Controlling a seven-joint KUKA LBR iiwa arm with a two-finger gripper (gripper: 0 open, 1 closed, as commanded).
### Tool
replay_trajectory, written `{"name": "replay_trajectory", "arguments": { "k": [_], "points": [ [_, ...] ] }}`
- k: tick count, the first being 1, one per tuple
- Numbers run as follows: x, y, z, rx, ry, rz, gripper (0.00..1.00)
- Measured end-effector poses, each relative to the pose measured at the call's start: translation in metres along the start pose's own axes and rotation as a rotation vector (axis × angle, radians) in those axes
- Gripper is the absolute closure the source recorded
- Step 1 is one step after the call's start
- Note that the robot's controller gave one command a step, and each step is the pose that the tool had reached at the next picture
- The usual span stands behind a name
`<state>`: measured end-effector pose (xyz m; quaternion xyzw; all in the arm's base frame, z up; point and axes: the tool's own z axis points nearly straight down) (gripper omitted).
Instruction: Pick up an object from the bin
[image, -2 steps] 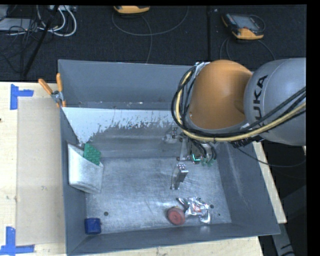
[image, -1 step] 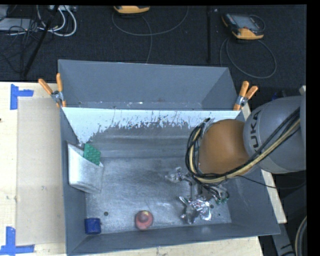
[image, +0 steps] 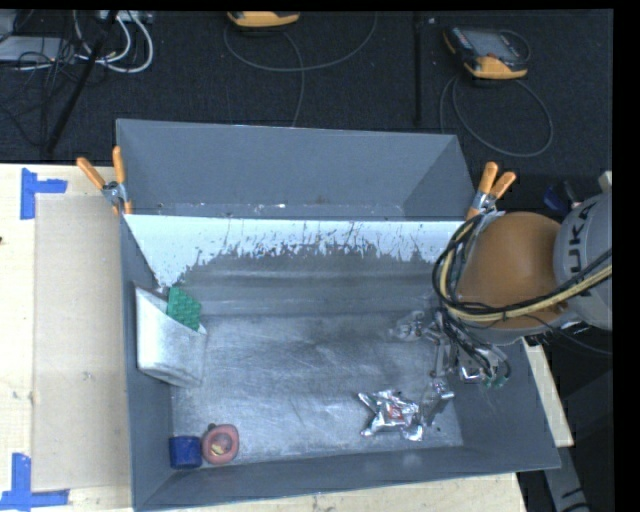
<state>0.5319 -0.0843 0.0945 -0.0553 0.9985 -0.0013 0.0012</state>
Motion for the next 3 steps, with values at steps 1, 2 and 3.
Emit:
{"name": "replay_trajectory", "arguments": {
  "k": [1,2,3],
  "points": [
    [0.035,0.024,0.022,0.001,-0.014,-0.078,0.00],
    [0.034,0.025,0.020,-0.001,-0.013,-0.077,1.00],
    [0.007,0.045,-0.115,-0.002,-0.007,-0.045,1.00]
  ]
}}
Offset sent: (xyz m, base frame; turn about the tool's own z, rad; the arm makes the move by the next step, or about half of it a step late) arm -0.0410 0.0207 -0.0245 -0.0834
